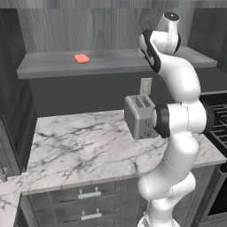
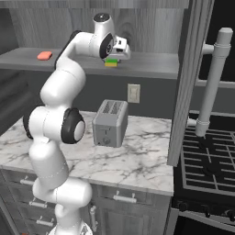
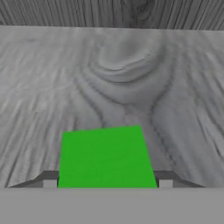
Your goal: Locate and retrieve the bar soap and sponge from the cabinet. Place them next to the sink.
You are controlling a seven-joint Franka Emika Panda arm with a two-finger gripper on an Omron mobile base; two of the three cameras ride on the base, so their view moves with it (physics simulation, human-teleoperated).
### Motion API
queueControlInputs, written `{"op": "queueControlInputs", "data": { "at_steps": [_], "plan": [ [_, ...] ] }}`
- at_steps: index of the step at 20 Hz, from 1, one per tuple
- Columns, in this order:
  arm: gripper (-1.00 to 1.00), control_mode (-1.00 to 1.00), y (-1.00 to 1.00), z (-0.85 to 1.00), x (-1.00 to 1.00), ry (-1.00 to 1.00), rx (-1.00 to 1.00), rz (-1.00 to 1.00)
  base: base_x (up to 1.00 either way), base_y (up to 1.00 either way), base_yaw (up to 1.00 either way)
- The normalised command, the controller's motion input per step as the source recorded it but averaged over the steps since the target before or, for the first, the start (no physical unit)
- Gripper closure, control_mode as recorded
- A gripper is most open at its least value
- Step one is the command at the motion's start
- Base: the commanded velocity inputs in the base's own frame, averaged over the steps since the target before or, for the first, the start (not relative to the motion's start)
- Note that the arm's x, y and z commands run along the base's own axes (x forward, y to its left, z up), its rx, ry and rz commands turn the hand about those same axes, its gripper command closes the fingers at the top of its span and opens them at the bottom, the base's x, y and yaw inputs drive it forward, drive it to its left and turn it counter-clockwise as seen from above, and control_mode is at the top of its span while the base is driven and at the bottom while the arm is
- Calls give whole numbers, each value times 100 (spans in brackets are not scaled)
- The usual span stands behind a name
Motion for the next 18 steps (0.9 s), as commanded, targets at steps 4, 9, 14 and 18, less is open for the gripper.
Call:
{"op": "queueControlInputs", "data": {
  "at_steps": [4, 9, 14, 18],
  "plan": [
    [100, -100, -5, -7, 0, 3, 0, 0, 0, 0, 0],
    [100, -100, 0, 0, -11, -11, 4, -4, 0, 0, 0],
    [100, -100, 0, 2, -25, -26, 5, -5, 0, 0, 0],
    [100, -100, 0, 5, -29, -18, 0, -6, 0, 0, 0]
  ]
}}
